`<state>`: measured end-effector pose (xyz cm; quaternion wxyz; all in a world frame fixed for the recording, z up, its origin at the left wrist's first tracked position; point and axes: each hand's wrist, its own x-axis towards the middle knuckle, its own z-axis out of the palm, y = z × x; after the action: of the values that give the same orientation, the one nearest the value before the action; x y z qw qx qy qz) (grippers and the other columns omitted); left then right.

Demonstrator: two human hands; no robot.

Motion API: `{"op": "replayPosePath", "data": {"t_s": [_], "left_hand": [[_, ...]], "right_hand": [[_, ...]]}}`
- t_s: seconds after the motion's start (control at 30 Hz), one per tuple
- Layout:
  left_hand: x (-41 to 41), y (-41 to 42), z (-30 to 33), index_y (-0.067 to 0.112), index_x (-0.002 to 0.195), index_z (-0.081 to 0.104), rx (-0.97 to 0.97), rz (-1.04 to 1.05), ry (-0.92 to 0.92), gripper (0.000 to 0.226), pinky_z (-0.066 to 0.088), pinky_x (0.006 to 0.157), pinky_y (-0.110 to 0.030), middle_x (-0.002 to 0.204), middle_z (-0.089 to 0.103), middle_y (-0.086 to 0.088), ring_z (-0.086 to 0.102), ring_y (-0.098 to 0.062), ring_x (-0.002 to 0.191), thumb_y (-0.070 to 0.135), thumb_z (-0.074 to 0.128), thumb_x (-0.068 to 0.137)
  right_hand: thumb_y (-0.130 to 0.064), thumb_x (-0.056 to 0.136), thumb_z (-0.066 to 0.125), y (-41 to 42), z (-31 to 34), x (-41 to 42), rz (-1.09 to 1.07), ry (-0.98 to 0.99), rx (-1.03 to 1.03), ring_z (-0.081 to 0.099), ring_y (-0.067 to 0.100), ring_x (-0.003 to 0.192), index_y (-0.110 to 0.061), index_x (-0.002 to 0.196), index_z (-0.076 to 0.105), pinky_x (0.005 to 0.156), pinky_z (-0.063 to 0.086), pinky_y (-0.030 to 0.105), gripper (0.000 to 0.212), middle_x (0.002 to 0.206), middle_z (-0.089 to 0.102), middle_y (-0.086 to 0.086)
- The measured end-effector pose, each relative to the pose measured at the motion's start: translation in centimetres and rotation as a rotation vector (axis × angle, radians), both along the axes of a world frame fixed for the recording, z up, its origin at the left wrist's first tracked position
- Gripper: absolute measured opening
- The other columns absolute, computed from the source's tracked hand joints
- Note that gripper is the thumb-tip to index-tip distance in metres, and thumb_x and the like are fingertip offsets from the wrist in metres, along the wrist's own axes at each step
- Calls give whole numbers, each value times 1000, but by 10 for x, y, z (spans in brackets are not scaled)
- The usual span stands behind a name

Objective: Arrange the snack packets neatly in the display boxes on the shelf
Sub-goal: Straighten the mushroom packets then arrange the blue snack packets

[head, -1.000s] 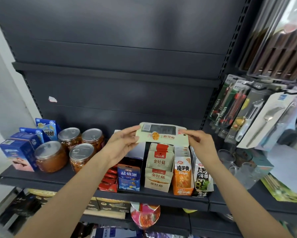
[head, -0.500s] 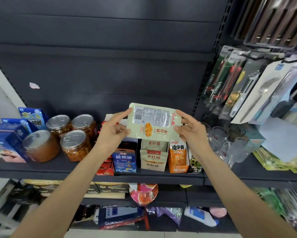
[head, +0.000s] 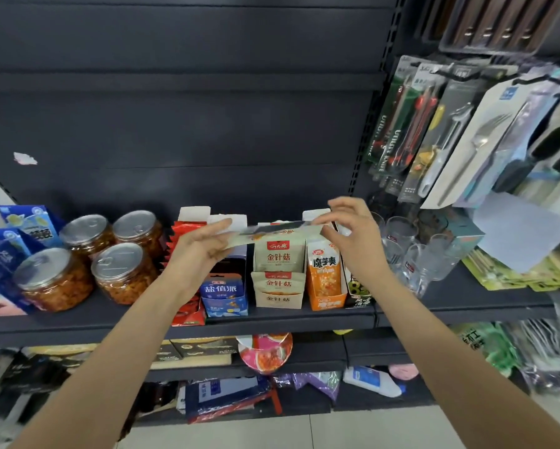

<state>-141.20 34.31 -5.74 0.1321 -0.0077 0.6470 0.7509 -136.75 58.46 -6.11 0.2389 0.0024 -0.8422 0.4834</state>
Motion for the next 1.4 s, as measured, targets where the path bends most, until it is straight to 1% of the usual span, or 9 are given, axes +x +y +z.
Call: {"op": "replayPosePath", "data": {"t_s": [0.1, 0.27, 0.43, 0.5, 0.73, 1.0, 1.1, 1.23, 1.4], "left_hand": [[-6, 4, -12, 8, 135, 45, -102, -98, -61, 37, 49, 93, -27, 117, 63, -13, 64, -20, 106, 5, 40, 99], [-18, 3, -35, 14, 139, 45, -763, -229, 244, 44, 35, 101, -23, 138, 50, -4, 49, -14, 121, 18, 53, 96], [-22, -11, -50, 22, 137, 47, -1157, -346, 369, 63, 39, 107, -40, 140, 49, 1, 46, -19, 128, 48, 64, 83], [-25, -14, -52, 25, 137, 47, -1244, -377, 405, 64, 39, 106, -44, 140, 50, 3, 47, -19, 127, 55, 61, 82], [-25, -14, -54, 24, 133, 52, -1259, -370, 449, 52, 40, 105, -43, 133, 55, 3, 51, -17, 122, 45, 61, 86], [-24, -14, -59, 25, 131, 53, -1312, -342, 499, 46, 41, 104, -39, 130, 56, 3, 51, -17, 118, 45, 56, 90], [-24, -13, -60, 26, 133, 49, -1383, -360, 502, 47, 38, 106, -39, 132, 54, 4, 48, -17, 122, 48, 51, 92], [-23, -11, -60, 25, 136, 47, -1415, -378, 486, 48, 37, 107, -39, 135, 52, 2, 46, -18, 124, 47, 48, 93], [-22, -10, -61, 25, 136, 47, -1394, -376, 462, 47, 40, 105, -39, 136, 51, 2, 48, -19, 123, 46, 49, 93]], "right_hand": [[-14, 85, 67, 4, -1, -6, -31, -21, 75, 60, 1, 87, -15, 89, 73, 82, 50, 21, 8, 94, 66, -8], [-16, 87, 64, 4, -13, -19, -63, -93, 251, 60, 11, 72, -8, 92, 74, 62, 44, 11, 13, 87, 72, 4], [-23, 92, 58, -4, -23, -35, 21, -230, 517, 64, 17, 97, -20, 113, 68, 85, 53, 34, 24, 108, 70, 2], [-26, 95, 52, -12, -21, -42, 53, -309, 639, 62, 19, 106, -26, 122, 62, 90, 51, 33, 29, 118, 67, 1], [-17, 97, 49, -33, -42, -64, 210, -510, 777, 56, 20, 117, -20, 127, 58, 96, 46, 34, 32, 131, 58, 3], [-21, 95, 52, -36, -42, -56, 97, -320, 700, 55, 19, 110, -16, 123, 61, 92, 47, 31, 29, 118, 58, 4], [-27, 94, 55, -37, -36, -38, 275, -440, 482, 61, 16, 103, -16, 115, 66, 91, 49, 31, 27, 114, 66, 2], [-22, 90, 60, -41, -34, -31, 432, -599, 597, 58, 17, 111, -17, 115, 67, 96, 47, 33, 26, 122, 64, 1], [-21, 86, 66, -50, -31, -28, 229, -485, 644, 61, 16, 93, -17, 100, 68, 75, 48, 27, 14, 106, 67, 1]]}}
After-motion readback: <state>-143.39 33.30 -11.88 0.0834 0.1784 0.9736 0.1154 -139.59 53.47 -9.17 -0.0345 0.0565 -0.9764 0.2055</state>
